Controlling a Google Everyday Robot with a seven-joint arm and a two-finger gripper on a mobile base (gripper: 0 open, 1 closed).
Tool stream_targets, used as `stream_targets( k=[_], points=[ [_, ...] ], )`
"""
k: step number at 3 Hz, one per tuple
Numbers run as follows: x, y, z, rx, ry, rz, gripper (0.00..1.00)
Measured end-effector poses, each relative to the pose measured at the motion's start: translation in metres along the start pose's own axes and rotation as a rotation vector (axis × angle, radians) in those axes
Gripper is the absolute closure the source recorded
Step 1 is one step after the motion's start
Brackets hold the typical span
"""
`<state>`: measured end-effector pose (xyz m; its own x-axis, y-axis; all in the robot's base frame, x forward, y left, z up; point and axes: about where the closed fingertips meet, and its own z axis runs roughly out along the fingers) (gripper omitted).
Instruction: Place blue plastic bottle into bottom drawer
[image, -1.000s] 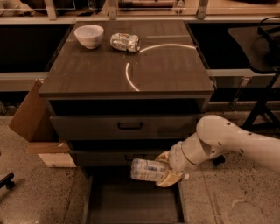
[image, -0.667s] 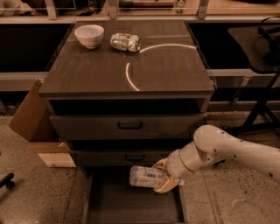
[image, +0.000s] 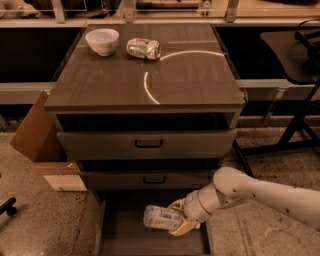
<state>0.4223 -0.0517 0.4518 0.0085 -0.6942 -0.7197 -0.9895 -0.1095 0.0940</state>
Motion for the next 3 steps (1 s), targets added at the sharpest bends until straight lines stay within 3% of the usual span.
stream_targets(
  k=[1,2,3],
  points=[
    [0.023,-0.006,0.036,0.034,0.01,0.049,1.0],
    [0.023,-0.006,0.037,0.035,0.01,0.049,1.0],
    [0.036,-0.012,0.046,0.077,0.034,0.053,1.0]
  ],
)
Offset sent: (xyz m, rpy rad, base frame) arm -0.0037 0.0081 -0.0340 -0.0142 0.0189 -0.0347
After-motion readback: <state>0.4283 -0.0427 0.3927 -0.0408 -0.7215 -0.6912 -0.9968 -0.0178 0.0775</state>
